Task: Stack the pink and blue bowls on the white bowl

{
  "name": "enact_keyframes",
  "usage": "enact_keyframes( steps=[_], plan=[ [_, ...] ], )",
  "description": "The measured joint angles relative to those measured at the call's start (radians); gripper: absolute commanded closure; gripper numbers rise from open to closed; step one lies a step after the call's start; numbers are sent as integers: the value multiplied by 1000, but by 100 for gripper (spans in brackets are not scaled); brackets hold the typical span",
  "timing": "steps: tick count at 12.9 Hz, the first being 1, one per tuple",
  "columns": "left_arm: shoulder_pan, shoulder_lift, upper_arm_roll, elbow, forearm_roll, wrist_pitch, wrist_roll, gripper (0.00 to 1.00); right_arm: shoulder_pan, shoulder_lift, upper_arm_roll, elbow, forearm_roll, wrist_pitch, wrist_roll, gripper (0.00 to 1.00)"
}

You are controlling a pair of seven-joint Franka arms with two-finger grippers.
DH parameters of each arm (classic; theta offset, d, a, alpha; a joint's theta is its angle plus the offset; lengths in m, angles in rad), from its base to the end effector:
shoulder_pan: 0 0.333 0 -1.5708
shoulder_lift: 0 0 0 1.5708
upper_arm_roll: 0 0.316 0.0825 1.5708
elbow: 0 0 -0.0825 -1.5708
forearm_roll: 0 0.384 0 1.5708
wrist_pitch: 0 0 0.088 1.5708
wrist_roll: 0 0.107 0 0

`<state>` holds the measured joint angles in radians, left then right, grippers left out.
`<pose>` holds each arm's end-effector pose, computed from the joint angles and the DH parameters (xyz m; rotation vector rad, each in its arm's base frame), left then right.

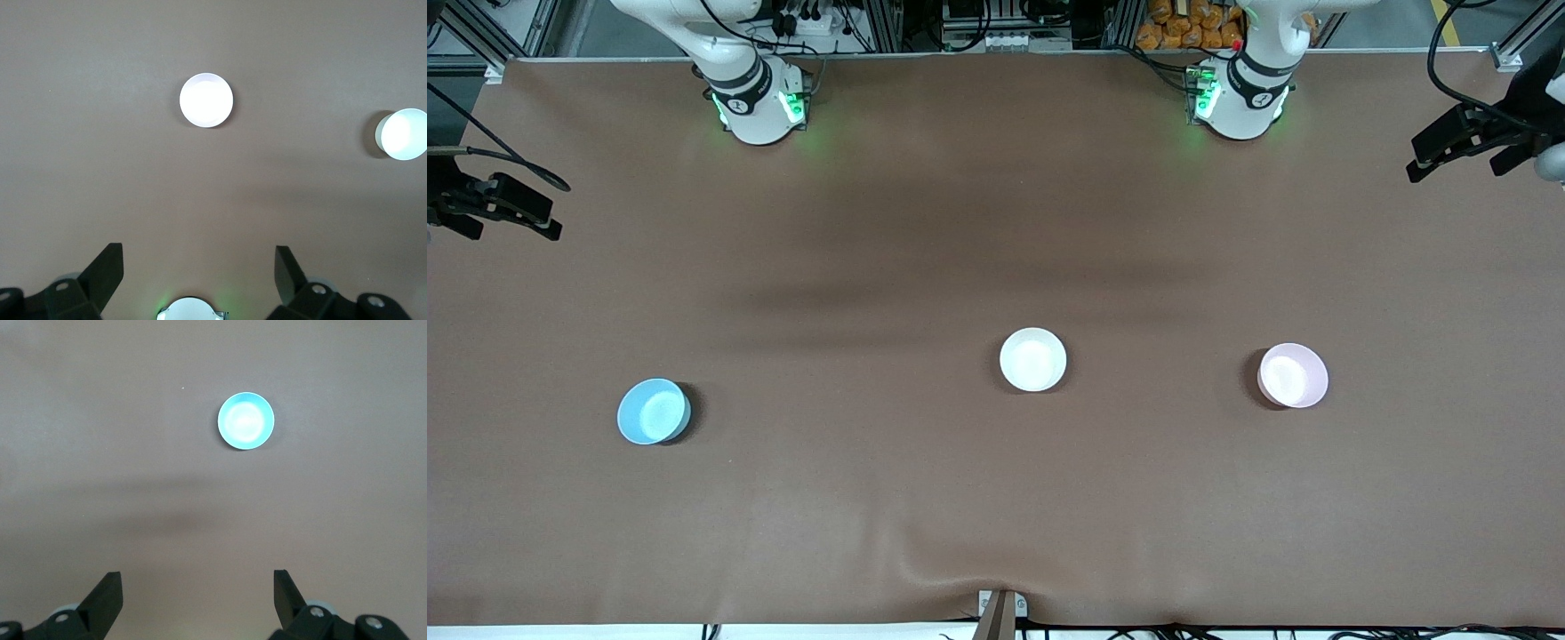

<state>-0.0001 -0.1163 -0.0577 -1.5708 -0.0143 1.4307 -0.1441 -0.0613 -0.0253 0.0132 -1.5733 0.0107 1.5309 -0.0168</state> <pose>0.5015 -0.0328 0.6738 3.1335 0.1332 -0.0386 0.5421 -0.0248 0.6337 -3.1302 0.0485 0.0262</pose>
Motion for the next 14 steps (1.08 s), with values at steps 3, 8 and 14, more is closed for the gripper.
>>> enact_keyframes(
  steps=[3,8,14],
  plan=[
    [1,0,0,0,0,0,0,0,-2,0,0,0,0,0,0,0],
    [2,20,4,0,0,-1,0,0,-2,0,0,0,0,0,0,0],
    [1,37,2,1,0,-1,0,0,10,0,2,-13,-1,0,0,0]
  ],
)
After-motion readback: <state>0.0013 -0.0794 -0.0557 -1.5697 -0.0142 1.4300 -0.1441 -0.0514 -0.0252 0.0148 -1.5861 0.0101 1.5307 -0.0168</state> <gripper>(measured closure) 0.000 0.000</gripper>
